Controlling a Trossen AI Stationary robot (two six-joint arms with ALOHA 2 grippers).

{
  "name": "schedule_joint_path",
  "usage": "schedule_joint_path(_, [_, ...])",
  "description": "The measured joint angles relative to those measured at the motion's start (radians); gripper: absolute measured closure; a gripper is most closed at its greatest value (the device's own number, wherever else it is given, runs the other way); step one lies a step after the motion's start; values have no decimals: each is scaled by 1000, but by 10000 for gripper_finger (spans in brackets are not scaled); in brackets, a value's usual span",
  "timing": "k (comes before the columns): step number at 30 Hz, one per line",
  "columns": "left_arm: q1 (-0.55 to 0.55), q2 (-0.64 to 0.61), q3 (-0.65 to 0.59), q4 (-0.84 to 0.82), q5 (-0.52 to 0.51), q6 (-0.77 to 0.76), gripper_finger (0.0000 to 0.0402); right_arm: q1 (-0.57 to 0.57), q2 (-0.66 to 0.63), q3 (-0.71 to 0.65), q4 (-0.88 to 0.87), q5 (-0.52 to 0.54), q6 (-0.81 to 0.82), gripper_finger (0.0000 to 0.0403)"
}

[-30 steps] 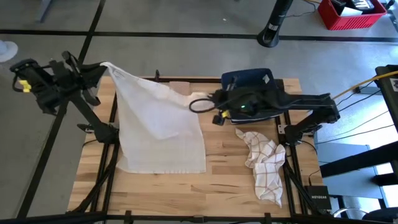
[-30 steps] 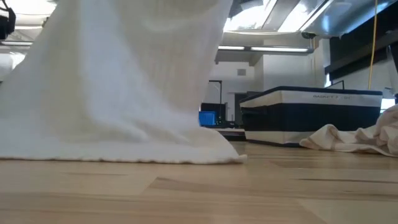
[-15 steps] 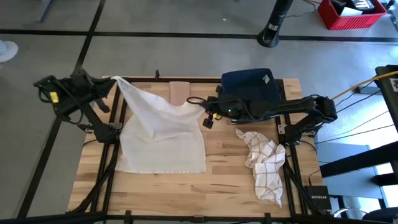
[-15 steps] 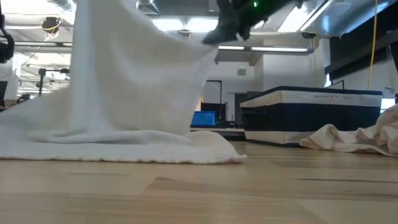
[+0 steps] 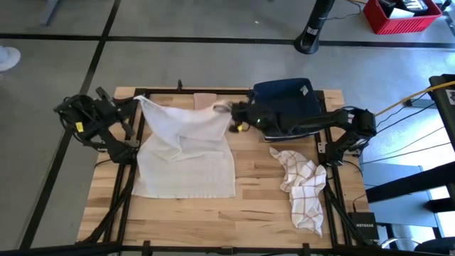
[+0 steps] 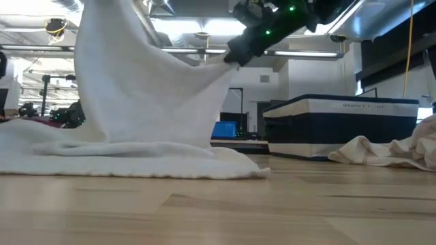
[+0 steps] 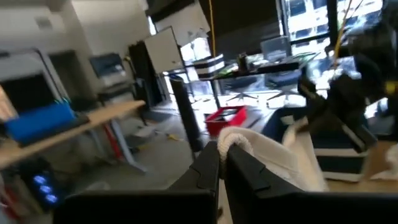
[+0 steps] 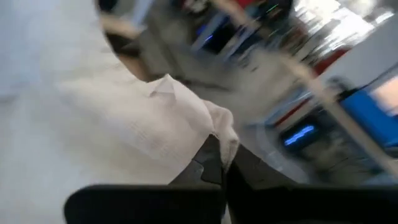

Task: Fold towel
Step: Fold the white patterned towel

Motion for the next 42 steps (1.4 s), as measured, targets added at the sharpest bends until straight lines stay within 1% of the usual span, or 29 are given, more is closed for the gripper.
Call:
schedule_joint_path(3, [49, -1, 0, -45, 23, 23, 397, -61, 0, 0, 128, -19, -103, 400])
schedule_joint_path(6, [87, -1, -2, -51, 24, -6, 392, -130, 0, 0, 180, -111, -108, 400])
schedule_joint_path(9, [114, -1, -2, -55, 24, -29, 390, -191, 0, 0, 153, -180, -7, 400])
schedule_joint_path(11, [124, -1, -2, -74, 24, -51, 390, -222, 3, 0, 126, -209, 90, 397])
schedule_joint_path(13, [132, -1, -2, -89, 23, -80, 389, -243, 7, 0, 70, -216, 183, 384])
schedule_joint_path(16, [143, 0, -2, -100, -16, -110, 368, -263, 8, 0, -42, -220, 302, 341])
schedule_joint_path(18, [151, -1, -2, -98, -22, -129, 341, -268, 7, 0, -104, -221, 361, 303])
schedule_joint_path(20, [163, -1, 1, -89, -23, -189, 309, -268, 0, 7, -186, -221, 412, 263])
schedule_joint_path(24, [172, -2, 11, -67, -25, -306, 249, -267, -29, 99, -423, -240, 464, 196])
schedule_joint_path(27, [163, 4, 11, -81, -25, -371, 221, -267, -44, 198, -649, -291, 497, 163])
schedule_joint_path(29, [141, 26, 5, -125, -26, -397, 213, -253, -52, 245, -753, -362, 536, 151])
schedule_joint_path(31, [110, 67, -7, -183, -26, -424, 211, -229, -65, 257, -773, -460, 543, 145])
schedule_joint_path(34, [70, 148, -21, -214, -25, -458, 214, -148, -68, 251, -768, -586, 535, 144])
schedule_joint_path(36, [50, 207, -27, -211, -25, -506, 218, -82, -67, 224, -745, -604, 513, 147])
schedule_joint_path(39, [25, 284, -34, -213, -13, -626, 223, 16, -67, 156, -634, -601, 505, 152])
schedule_joint_path(40, [18, 306, -34, -213, 12, -672, 225, 45, -67, 129, -592, -600, 503, 153])
schedule_joint_path(42, [4, 338, -34, -215, 110, -791, 227, 97, -65, 72, -498, -598, 494, 155])
